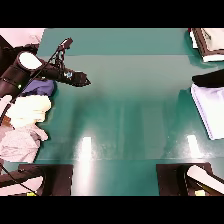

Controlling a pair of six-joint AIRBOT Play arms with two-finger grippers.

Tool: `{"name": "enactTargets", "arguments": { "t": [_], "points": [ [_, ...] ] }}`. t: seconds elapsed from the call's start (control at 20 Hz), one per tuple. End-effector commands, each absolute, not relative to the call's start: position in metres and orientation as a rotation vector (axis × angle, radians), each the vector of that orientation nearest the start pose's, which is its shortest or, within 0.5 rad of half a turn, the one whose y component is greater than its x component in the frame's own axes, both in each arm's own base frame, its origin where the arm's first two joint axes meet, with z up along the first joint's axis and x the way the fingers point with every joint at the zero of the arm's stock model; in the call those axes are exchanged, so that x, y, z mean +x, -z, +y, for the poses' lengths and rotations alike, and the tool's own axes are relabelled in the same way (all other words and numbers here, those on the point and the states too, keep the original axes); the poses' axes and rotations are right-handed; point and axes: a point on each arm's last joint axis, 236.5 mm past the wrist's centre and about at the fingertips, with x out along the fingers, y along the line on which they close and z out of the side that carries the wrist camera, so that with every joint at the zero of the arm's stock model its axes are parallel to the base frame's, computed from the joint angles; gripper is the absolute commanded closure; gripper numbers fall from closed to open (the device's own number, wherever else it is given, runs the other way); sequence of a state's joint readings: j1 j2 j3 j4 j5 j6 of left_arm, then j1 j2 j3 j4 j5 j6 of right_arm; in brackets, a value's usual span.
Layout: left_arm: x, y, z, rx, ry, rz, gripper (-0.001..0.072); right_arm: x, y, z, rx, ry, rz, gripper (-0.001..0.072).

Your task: Fold the shirts.

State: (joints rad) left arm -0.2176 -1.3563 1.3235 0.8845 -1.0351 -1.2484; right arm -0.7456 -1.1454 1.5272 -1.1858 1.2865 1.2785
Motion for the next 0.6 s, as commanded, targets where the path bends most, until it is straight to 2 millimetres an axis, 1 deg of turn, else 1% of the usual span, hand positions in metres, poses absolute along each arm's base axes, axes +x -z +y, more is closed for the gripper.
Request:
{"name": "enactTargets", "arguments": {
  "t": [0.0,0.2,0.25,0.3,0.35,0.4,0.55],
  "points": [
    [0.411,-0.094,-0.223,-0.207,0.713,0.984,0.0685,0.304,-0.184,-0.217,0.321,0.413,0.968,0.0689],
    [0.406,-0.092,-0.224,-0.203,0.724,1.002,0.0685,0.258,-0.165,-0.235,0.338,0.589,1.123,0.0674],
    [0.406,-0.092,-0.224,-0.197,0.727,1.0,0.0685,0.246,-0.16,-0.239,0.342,0.632,1.161,0.0513],
    [0.406,-0.092,-0.224,-0.188,0.733,0.997,0.0685,0.236,-0.153,-0.242,0.339,0.663,1.201,0.0279],
    [0.405,-0.092,-0.224,-0.187,0.734,1.0,0.0685,0.227,-0.144,-0.242,0.337,0.677,1.239,0.0112],
    [0.405,-0.092,-0.224,-0.187,0.735,1.002,0.0685,0.221,-0.136,-0.239,0.342,0.68,1.271,0.0095],
    [0.403,-0.091,-0.224,-0.186,0.738,1.008,0.0684,0.215,-0.121,-0.23,0.372,0.676,1.287,0.0099]
  ]
}}
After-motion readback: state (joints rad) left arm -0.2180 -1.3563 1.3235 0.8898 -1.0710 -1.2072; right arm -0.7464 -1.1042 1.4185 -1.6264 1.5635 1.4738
